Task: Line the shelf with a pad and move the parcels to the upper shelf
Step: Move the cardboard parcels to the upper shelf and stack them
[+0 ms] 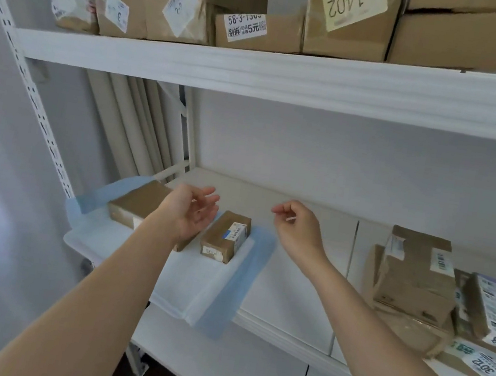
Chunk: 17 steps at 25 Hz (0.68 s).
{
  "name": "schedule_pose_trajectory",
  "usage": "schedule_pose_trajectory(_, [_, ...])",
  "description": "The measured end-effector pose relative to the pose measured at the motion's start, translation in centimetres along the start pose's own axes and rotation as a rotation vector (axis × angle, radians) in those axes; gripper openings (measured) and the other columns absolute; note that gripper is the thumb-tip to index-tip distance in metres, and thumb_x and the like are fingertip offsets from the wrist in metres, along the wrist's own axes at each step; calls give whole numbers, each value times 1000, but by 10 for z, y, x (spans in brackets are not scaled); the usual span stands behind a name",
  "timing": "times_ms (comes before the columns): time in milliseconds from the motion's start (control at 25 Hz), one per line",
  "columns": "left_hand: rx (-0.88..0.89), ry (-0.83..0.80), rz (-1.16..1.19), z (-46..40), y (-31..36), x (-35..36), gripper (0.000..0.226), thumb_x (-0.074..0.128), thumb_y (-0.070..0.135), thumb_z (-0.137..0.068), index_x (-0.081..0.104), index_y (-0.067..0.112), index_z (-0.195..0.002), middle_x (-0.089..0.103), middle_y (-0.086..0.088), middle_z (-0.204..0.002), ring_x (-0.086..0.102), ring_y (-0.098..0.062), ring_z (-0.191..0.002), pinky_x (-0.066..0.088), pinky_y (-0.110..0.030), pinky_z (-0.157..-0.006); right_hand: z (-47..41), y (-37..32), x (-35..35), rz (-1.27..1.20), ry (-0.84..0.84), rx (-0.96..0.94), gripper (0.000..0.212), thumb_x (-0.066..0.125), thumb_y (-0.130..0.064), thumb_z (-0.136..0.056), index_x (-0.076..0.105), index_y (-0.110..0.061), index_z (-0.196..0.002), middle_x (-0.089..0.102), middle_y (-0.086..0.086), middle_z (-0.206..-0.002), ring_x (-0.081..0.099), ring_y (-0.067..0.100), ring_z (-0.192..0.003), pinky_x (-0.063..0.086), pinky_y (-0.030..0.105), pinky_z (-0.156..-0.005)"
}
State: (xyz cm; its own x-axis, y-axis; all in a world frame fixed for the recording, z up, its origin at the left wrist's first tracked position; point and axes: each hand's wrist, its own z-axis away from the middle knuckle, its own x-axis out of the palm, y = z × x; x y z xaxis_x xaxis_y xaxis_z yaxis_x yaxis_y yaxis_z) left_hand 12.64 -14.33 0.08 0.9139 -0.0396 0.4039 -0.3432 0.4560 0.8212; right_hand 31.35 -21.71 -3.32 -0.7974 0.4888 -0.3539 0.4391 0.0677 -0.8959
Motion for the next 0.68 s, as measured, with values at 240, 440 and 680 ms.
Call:
schedule_pose_trajectory(240, [-131,86,-285,-85,2,-33,6,54,4,-89,60,4,-89,60,-10,-81,57,-21,-77,51,-27,-69,-36,31,72,208,-321,359,21,46,-3,-87,58,-11,-72,50,4,-69,49,21,-67,39,27,-64])
schedule_pose_trajectory(440, [-225,20,-394,-149,-7,-63,4,55,8,-88,56,8,-84,47,-9,-72,44,-19,-65,43,-28,-63,-58,58,126,263,-337,567,31,50,-13,-90,38,-21,-63,41,-2,-62,40,11,-53,31,19,-47])
schedule_pose_trajectory(680, [-273,-102,-395,-183,-23,-67,7,54,7,-94,57,3,-98,55,-12,-88,53,-21,-80,47,-30,-73,-76,84,158,239,-264,717,15,47,-29,-97,50,-15,-103,57,2,-87,53,14,-65,44,23,-55])
